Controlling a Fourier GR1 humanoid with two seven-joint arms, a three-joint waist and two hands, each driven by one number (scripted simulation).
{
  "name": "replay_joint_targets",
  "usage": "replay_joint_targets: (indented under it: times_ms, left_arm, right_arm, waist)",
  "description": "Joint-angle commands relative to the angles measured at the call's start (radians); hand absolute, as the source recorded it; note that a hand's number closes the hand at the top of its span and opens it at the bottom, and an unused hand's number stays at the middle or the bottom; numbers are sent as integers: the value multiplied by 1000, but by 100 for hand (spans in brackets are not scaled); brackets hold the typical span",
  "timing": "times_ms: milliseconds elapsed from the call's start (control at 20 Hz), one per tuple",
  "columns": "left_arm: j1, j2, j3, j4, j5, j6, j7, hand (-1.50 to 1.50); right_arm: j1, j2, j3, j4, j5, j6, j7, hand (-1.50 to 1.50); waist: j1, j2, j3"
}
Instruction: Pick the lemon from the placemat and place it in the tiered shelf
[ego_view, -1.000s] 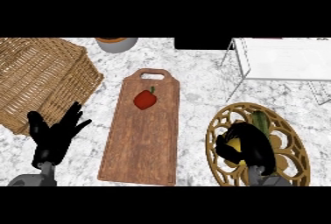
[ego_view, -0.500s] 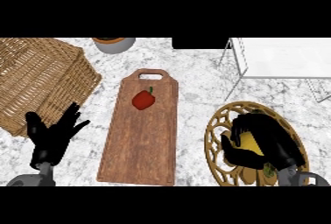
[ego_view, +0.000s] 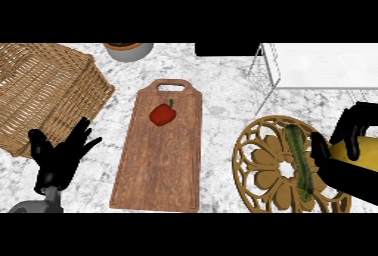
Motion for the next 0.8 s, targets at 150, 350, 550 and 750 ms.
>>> replay_joint_targets:
  times_ms: [150, 350, 550, 750]
  left_arm:
    - [4, -19, -4, 22, -23, 1, 13, 0]
    - [6, 6, 10, -4, -24, -4, 53, 0]
    - [29, -16, 0, -25, -34, -4, 46, 0]
    - [-53, -30, 15, 15, -18, -9, 90, 0]
  right_arm:
    - [-264, -129, -277, 50, -221, 105, 174, 150]
    - [-375, -223, -387, 152, -335, 128, 225, 150]
    - [-519, -258, -315, 328, -253, 77, 230, 150]
    - [-610, -312, -350, 516, -240, 61, 139, 150]
  waist:
    - [10, 7, -3]
    - [9, 5, -3]
    - [24, 8, -3]
    - [26, 11, -3]
